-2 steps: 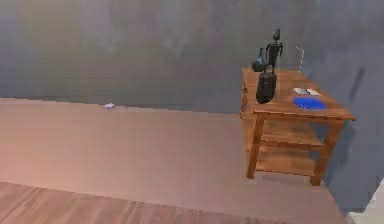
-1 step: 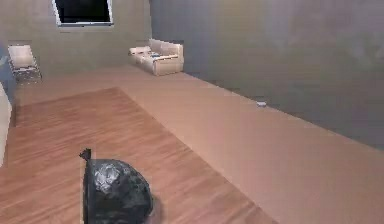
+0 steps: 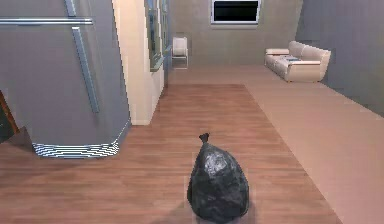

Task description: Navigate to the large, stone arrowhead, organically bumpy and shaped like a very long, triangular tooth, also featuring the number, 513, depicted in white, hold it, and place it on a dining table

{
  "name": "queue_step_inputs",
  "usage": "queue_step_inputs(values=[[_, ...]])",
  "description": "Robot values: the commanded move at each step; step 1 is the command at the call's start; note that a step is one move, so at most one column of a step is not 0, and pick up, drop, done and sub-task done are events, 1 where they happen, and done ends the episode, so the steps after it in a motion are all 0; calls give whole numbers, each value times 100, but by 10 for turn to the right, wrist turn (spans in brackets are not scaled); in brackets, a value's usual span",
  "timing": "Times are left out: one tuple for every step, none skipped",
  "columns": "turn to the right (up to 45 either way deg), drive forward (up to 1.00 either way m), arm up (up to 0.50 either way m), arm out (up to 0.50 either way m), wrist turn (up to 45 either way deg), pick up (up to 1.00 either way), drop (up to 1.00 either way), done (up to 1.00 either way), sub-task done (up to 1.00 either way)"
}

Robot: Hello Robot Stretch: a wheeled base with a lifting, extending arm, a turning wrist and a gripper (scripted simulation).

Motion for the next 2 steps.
queue_step_inputs(values=[[0, 20, 0, 0, 0, 0, 0, 0, 0], [450, 0, 0, 0, 0, 0, 0, 0, 0]])
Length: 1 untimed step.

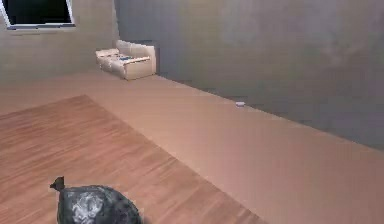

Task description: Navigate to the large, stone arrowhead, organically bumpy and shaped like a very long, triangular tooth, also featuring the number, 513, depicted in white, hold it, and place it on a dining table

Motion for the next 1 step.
queue_step_inputs(values=[[390, 0, 0, 0, 0, 0, 0, 0, 0]])
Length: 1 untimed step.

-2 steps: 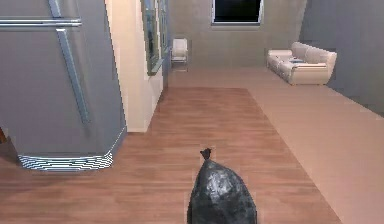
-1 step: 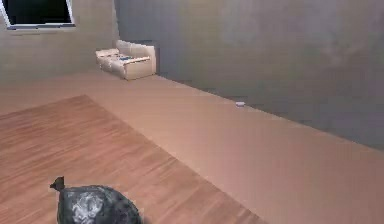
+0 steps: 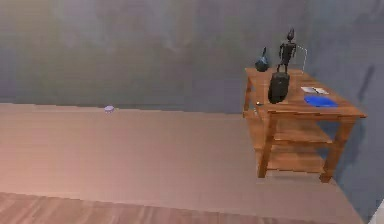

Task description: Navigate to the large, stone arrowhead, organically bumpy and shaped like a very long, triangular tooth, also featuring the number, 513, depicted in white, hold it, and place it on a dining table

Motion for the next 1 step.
queue_step_inputs(values=[[0, 100, 0, 0, 0, 0, 0, 0, 0]])
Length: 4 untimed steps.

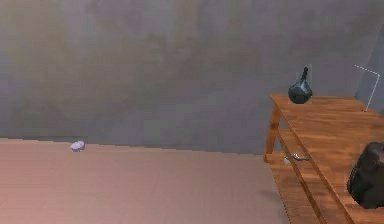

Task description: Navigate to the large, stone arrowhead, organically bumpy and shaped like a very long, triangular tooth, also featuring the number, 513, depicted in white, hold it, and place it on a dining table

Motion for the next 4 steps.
queue_step_inputs(values=[[60, 0, 0, 0, 0, 0, 0, 0, 0], [0, 20, 0, 0, 0, 0, 0, 0, 0], [-30, 0, 0, 0, 0, 0, 0, 0, 0], [0, 100, 0, 0, 0, 0, 0, 0, 0]])
